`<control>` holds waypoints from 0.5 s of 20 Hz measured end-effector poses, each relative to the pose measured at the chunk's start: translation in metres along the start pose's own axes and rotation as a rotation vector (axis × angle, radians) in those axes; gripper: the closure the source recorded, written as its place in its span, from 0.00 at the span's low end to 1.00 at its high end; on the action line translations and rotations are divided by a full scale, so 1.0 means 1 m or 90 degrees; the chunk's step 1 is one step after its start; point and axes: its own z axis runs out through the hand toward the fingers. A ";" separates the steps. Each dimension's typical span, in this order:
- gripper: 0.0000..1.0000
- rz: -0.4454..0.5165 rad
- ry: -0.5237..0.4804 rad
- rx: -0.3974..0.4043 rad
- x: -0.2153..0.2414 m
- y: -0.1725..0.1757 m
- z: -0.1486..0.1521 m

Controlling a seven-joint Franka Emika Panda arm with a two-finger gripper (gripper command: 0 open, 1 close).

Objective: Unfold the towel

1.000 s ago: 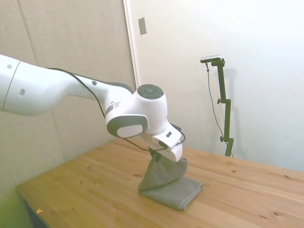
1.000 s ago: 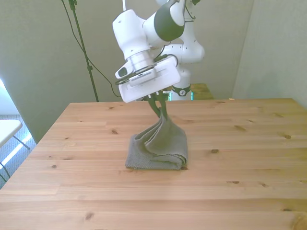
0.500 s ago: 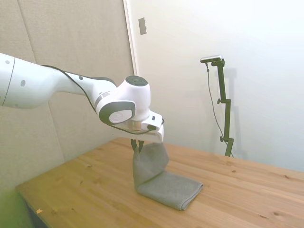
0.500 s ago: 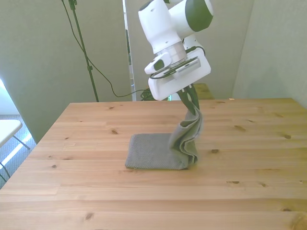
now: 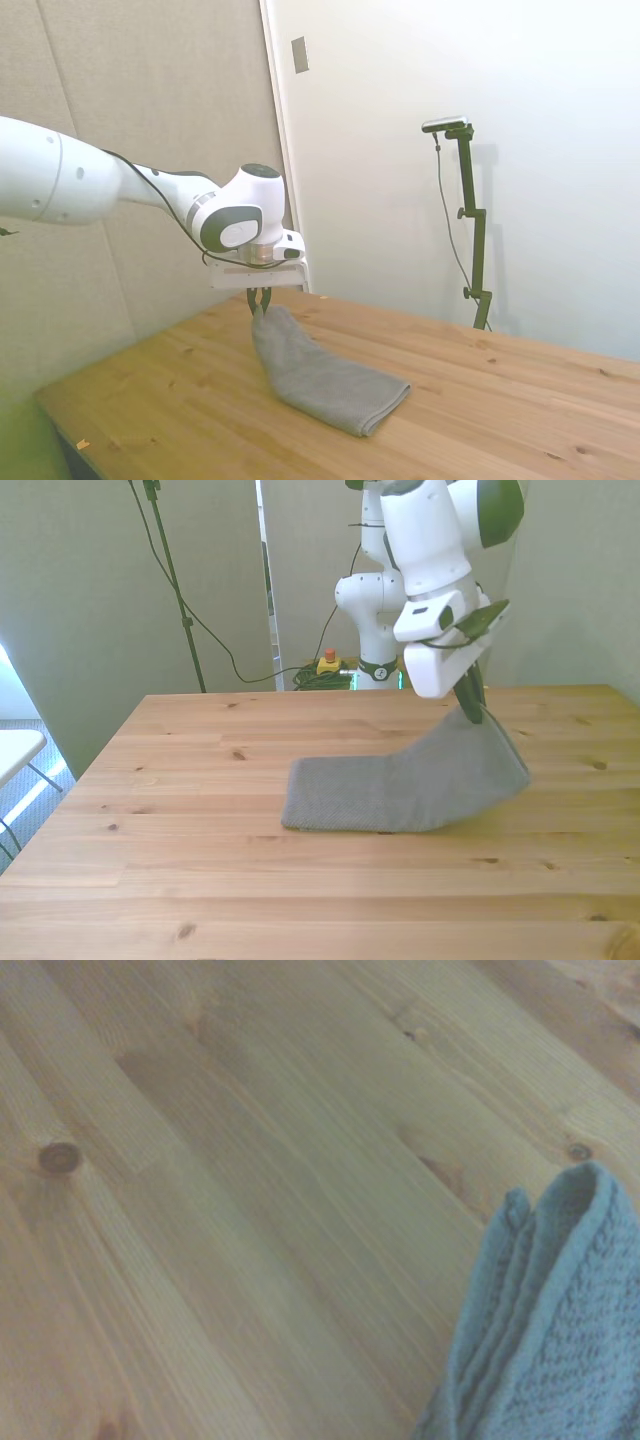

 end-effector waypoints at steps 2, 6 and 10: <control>0.00 -0.006 -0.012 0.004 0.010 -0.003 0.011; 0.00 -0.033 -0.033 0.017 0.016 -0.018 0.006; 0.00 -0.032 -0.045 0.020 0.012 -0.026 -0.004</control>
